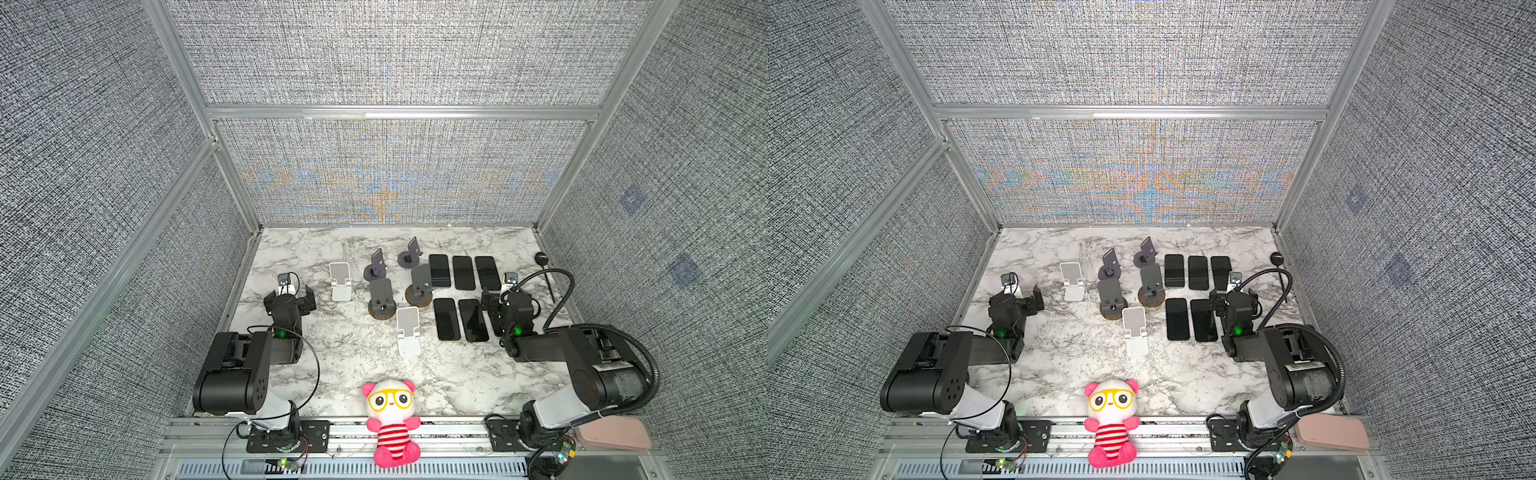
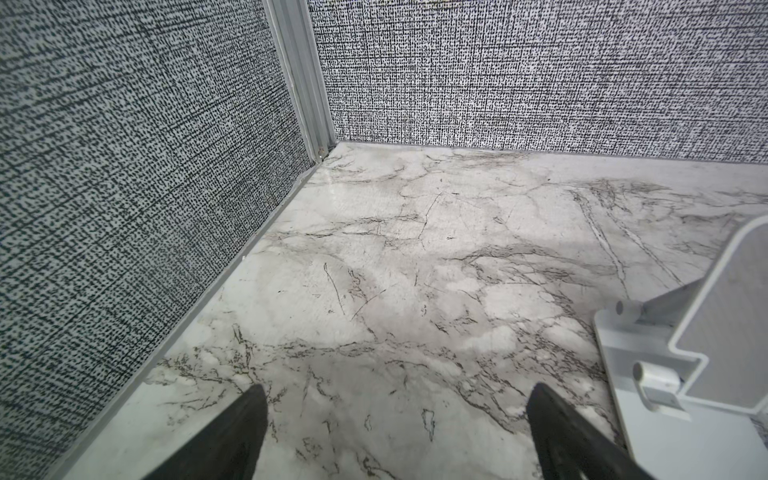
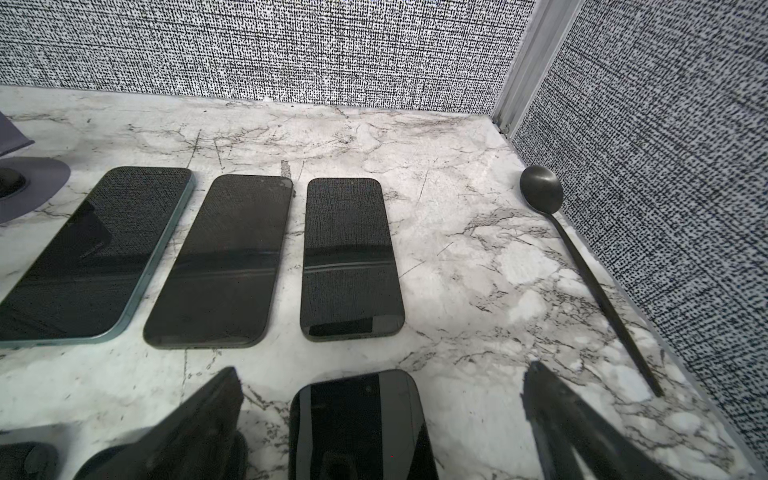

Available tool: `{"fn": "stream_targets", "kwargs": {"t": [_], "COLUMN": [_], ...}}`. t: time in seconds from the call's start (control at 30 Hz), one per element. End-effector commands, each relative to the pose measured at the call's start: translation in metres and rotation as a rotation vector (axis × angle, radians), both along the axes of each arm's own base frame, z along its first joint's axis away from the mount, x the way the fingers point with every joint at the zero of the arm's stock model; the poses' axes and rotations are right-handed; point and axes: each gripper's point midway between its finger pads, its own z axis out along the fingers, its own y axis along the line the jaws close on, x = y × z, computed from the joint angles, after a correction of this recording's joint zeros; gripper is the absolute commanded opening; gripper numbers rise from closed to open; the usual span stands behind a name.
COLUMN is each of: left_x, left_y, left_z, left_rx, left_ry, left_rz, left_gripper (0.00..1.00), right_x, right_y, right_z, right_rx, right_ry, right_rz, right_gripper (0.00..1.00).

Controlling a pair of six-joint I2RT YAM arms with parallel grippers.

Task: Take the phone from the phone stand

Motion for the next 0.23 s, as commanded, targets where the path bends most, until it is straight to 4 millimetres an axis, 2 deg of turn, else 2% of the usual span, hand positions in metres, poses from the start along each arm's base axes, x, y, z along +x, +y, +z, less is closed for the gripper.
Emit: {"fn": "stream_targets", "kwargs": {"t": [0.0,0.2], "left_x": [0.0023,0.0021], "left_y": [0.0006,0.0005], "left_z": [0.0066,0.0068], "left_rx": [0.004,0.004], "left_ry": [-0.027,-0.027], "left_rz": [0.001,0.001], "left_gripper": [0.98,0.98], "right_x": [0.0022,0.0003], "right_y": [0.0007,-0.0013], "right_z": [0.0008,0.0017], "right_rx": [0.014,0.027], "right_ry": [0.001,-0.007], "right_rz": [0.001,0.001], "right_gripper": [0.99,0.99]}}
